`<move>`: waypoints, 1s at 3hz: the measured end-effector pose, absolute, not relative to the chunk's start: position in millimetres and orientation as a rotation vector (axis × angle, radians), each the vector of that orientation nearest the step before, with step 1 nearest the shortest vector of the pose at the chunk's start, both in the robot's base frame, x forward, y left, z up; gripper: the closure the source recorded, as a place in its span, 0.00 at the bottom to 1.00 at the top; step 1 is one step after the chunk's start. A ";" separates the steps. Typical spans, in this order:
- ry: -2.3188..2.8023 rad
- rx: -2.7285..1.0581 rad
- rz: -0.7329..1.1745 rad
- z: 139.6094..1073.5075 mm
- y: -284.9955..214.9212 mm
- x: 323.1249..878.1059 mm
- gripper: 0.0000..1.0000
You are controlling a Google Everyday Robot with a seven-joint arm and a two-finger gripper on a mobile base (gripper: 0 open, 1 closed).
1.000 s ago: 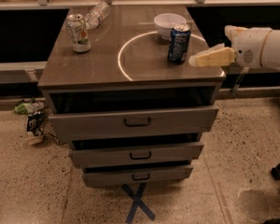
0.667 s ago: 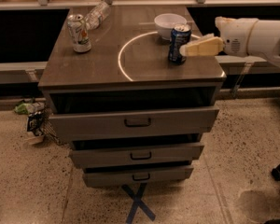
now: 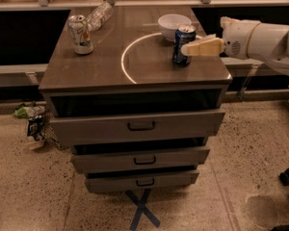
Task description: Move pepsi can near 7up can
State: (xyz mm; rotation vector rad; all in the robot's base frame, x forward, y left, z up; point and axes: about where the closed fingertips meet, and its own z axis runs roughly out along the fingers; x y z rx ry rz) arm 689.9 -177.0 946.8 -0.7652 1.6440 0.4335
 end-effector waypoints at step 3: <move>1.608 -0.751 0.526 904.8 -147.3 740.4 0.00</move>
Offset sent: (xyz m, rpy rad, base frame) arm 0.0539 0.0372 -0.0371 0.0957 -0.0138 0.0733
